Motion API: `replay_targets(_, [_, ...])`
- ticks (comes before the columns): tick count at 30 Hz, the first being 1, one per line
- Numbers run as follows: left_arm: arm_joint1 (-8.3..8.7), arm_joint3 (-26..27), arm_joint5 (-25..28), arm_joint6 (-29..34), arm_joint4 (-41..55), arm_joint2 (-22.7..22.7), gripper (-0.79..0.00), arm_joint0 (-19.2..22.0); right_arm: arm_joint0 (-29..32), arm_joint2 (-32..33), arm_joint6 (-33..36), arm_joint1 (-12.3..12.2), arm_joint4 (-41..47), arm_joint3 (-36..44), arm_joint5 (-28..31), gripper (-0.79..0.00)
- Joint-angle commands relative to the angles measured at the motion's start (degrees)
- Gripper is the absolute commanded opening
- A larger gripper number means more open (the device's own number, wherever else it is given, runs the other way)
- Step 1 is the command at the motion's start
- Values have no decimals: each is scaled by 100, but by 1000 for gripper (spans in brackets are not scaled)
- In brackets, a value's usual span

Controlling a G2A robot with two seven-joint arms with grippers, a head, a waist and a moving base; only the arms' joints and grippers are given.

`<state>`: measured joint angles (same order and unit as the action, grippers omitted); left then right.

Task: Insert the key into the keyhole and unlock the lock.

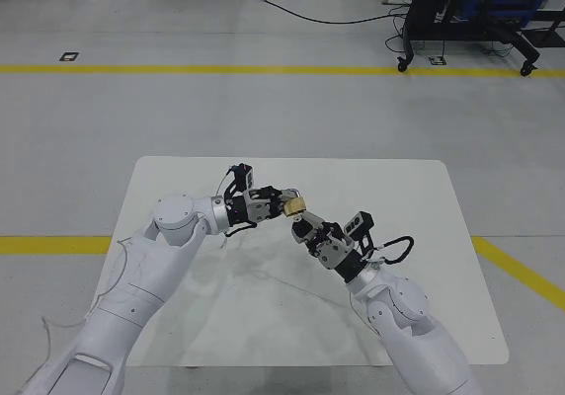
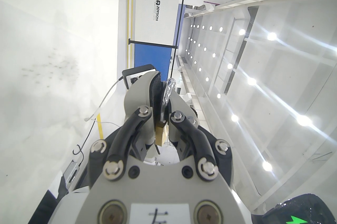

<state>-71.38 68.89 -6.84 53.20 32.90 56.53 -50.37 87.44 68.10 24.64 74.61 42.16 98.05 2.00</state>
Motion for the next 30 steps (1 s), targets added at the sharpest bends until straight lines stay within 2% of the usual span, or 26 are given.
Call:
replay_targets(1, [0,11,4,-16,-39,-2,-785,-10,16,-7,-12,-3,-97,27,24,-570])
replay_targets(9, [-1,43,5,-59,-137,9,-785,-28,39,-97,18,0,-244,65,70,-603])
replay_targets(11, [-2,50,11,-63,-156,13,-785,-33,12,-115,-49,6,-270,29,65,-637])
replay_targets(13, [-2,60,10,-63,-185,12,-785,-37,-7,-124,-127,17,-192,-11,52,-711])
replay_targets(14, [-2,66,10,-60,-204,11,-785,-37,-17,-122,-174,21,-168,-29,43,-785])
replay_targets(24, [-2,109,65,-51,-378,2,-785,-40,-30,-96,-210,49,248,-88,16,-785])
replay_targets(30, [3,219,366,-51,-479,41,-785,-74,-79,-22,58,98,1515,-241,-301,-785])
